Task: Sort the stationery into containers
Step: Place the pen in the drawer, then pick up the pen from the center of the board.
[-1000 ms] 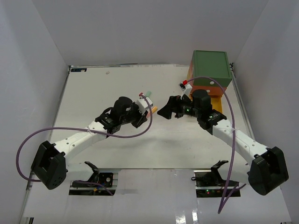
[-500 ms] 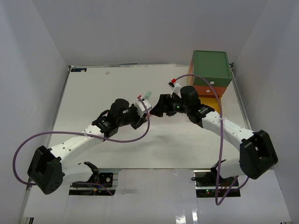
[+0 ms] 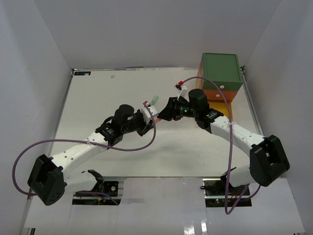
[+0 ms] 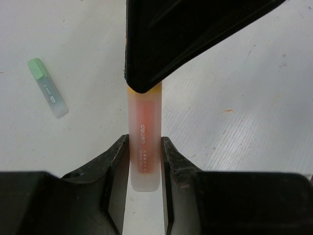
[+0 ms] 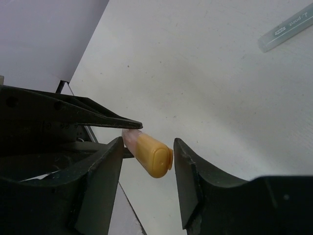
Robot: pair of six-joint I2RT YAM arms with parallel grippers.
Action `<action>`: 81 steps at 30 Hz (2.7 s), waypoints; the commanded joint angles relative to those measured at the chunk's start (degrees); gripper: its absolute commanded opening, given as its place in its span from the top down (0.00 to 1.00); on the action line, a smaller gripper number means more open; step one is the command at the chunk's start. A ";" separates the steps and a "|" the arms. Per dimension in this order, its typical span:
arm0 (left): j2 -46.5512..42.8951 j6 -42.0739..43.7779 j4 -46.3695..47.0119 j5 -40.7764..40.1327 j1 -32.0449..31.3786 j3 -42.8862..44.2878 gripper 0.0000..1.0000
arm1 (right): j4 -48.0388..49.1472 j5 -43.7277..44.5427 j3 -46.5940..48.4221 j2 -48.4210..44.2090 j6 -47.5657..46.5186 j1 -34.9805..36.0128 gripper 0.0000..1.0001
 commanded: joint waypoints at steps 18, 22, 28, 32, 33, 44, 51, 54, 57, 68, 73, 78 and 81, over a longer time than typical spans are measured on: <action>-1.04 -3.82 2.46 -5.26 -0.20 0.24 0.04 | 1.22 4.90 -6.91 -9.52 -1.86 -9.11 0.86; 1.24 -7.59 1.85 -12.53 -0.20 1.30 0.02 | -1.24 6.13 -9.54 -13.22 -3.54 -19.89 0.86; 7.04 -13.13 -2.36 -22.22 0.85 5.16 0.02 | -3.88 8.59 -10.96 -15.52 -5.91 -34.40 0.87; 11.52 -17.35 -5.70 -24.33 2.52 7.62 0.02 | -5.55 8.95 -9.20 -12.63 -7.32 -41.63 0.87; 11.88 -17.70 -5.97 -24.34 2.87 7.98 0.02 | -5.73 8.51 -8.50 -11.75 -7.40 -43.38 0.87; 13.73 -19.11 -6.68 -23.37 5.51 8.59 0.02 | -7.57 7.19 0.99 3.20 -7.76 -45.24 0.65; 14.34 -20.69 -6.41 -20.91 5.95 8.86 0.02 | -12.93 17.36 3.98 2.86 -10.74 -45.94 0.29; 15.92 -22.89 -5.89 -20.12 6.39 9.73 0.02 | -15.39 19.32 4.86 -0.30 -11.88 -45.86 0.20; 20.22 -26.05 -6.58 -18.28 8.06 13.42 0.02 | -16.80 18.79 3.55 -4.52 -13.29 -45.86 0.10; 39.03 -26.06 -7.99 -16.34 11.93 30.99 0.04 | -14.08 6.68 -7.61 -23.24 -16.11 -45.86 0.05; 46.75 -23.78 -7.99 -16.69 11.84 38.02 0.10 | -10.13 -0.01 -9.11 -25.45 -12.51 -45.86 0.05; 51.60 -21.32 -9.22 -18.36 11.49 42.51 0.18 | -8.36 -2.92 -10.95 -26.94 -10.22 -45.77 0.05; 53.63 -20.43 -9.49 -18.45 10.88 44.19 0.22 | -7.75 -3.53 -11.22 -27.03 -10.04 -45.86 0.05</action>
